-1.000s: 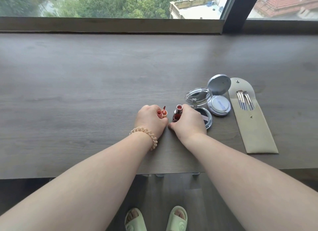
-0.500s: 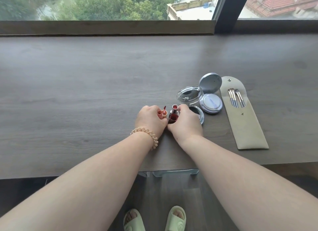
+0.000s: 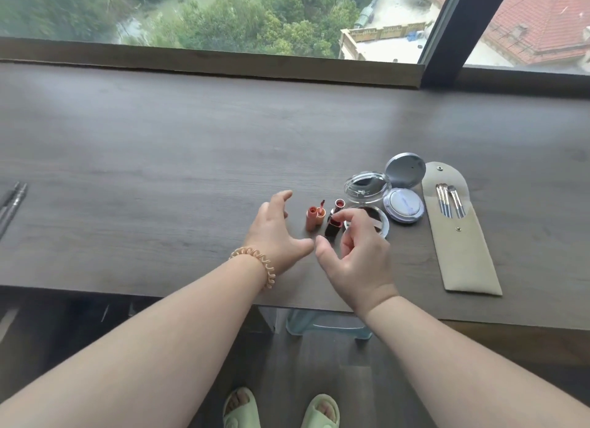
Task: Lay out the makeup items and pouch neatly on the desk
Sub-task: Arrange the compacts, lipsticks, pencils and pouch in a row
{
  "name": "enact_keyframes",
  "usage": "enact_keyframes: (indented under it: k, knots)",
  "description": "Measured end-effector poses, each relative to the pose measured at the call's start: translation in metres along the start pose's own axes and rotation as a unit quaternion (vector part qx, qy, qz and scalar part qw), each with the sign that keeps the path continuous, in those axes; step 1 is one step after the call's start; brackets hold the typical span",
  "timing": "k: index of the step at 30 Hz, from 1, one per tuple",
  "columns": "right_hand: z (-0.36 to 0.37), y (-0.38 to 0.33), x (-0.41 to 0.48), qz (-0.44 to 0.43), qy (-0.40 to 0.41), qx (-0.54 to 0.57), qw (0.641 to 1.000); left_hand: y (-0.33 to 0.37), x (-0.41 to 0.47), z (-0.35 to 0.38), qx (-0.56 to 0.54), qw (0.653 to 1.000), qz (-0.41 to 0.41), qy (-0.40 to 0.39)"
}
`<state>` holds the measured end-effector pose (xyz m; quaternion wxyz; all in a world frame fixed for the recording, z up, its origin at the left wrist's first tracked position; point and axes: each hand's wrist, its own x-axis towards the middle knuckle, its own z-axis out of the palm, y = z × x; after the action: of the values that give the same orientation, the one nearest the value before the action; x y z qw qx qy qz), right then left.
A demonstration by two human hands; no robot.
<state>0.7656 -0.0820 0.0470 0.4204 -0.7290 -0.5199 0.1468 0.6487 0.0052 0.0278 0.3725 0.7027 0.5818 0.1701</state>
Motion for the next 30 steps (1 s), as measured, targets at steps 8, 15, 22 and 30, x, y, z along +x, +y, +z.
enact_keyframes:
  k: [8,15,22,30]
  knots:
    - [0.080,-0.087,-0.007,-0.138,-0.159,-0.019,0.977,-0.066,-0.036,-0.102,0.015,0.988,-0.067,0.140]
    - [0.185,-0.160,-0.017,-0.108,-0.306,-0.066,0.944,-0.168,-0.043,-0.214,0.042,0.948,-0.179,0.259]
    - [0.325,-0.244,-0.025,-0.036,-0.306,-0.084,0.948,-0.284,-0.035,-0.310,0.118,0.924,-0.205,0.302]
    - [0.430,-0.306,-0.002,0.144,-0.248,-0.108,0.952,-0.340,0.027,-0.370,0.061,0.959,-0.239,0.140]
